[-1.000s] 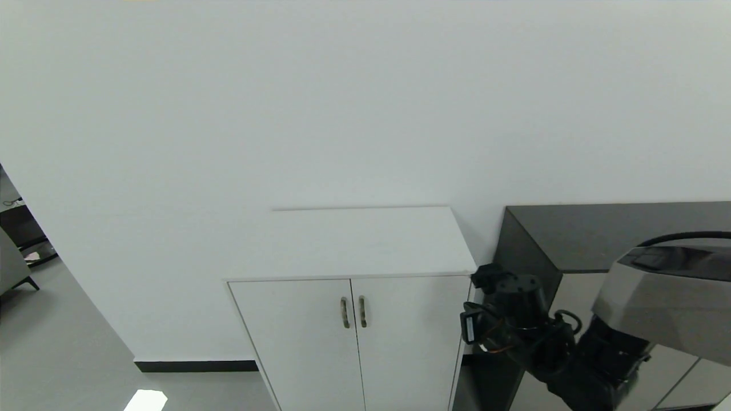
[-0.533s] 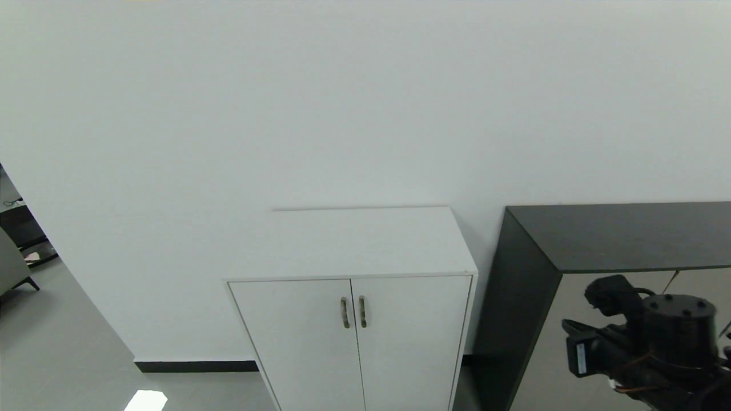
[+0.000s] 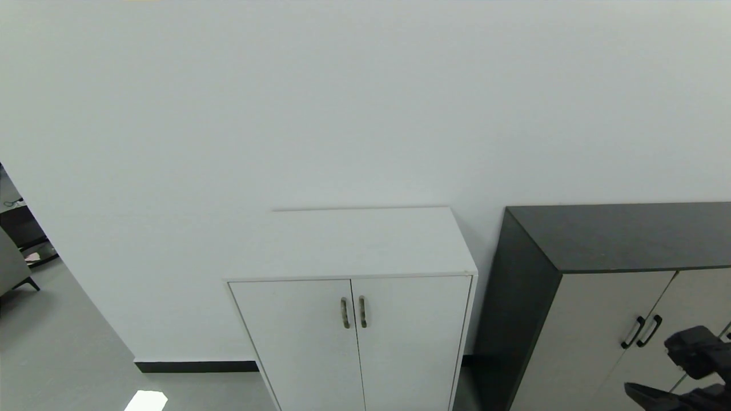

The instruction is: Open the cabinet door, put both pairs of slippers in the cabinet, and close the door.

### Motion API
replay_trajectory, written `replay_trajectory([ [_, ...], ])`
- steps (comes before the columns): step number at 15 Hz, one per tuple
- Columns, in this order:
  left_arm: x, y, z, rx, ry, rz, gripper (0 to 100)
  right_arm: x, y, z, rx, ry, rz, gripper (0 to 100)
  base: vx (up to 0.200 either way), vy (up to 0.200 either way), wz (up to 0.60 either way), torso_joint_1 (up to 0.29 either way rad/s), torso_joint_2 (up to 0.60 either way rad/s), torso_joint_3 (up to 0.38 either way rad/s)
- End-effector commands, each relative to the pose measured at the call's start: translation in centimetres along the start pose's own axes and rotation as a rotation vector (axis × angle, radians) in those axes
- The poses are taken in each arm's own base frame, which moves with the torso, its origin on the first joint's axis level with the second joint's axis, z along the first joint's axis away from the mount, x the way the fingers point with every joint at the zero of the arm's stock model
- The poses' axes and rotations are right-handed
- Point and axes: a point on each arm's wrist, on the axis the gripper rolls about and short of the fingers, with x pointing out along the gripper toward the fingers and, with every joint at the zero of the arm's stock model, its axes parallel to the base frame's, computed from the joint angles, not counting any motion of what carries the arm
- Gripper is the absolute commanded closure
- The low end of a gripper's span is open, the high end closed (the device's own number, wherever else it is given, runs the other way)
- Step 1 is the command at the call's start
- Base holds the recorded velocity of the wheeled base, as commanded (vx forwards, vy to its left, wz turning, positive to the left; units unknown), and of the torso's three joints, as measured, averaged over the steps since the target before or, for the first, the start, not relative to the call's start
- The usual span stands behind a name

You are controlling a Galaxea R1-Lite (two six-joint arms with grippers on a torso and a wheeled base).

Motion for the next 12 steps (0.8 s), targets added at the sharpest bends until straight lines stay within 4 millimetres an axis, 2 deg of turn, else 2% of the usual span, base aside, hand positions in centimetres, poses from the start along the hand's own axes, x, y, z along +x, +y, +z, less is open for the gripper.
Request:
replay_trajectory([
  [1, 0.0, 0.0, 0.0, 0.0, 0.001, -0.001, 100, -3.5, -0.6, -1.2, 0.034, -0.053, 0.064, 100, 0.0, 0.0, 0.0, 0.0, 0.0, 0.0],
  [3, 0.0, 0.0, 0.0, 0.0, 0.0, -0.001, 100, -6.2, -1.0, -3.7, 0.03, -0.034, 0.114, 100, 0.0, 0.0, 0.0, 0.0, 0.0, 0.0],
  [5, 0.0, 0.0, 0.0, 0.0, 0.0, -0.001, 100, -7.9, -1.3, -5.7, 0.021, -0.052, 0.161, 100, 0.0, 0.0, 0.0, 0.0, 0.0, 0.0],
  [7, 0.0, 0.0, 0.0, 0.0, 0.0, -0.001, 100, -8.8, -1.4, -6.1, 0.014, -0.108, 0.197, 100, 0.0, 0.0, 0.0, 0.0, 0.0, 0.0],
  [12, 0.0, 0.0, 0.0, 0.0, 0.0, -0.001, 100, -8.8, -1.3, -6.7, -0.069, -0.13, 0.249, 100, 0.0, 0.0, 0.0, 0.0, 0.0, 0.0],
])
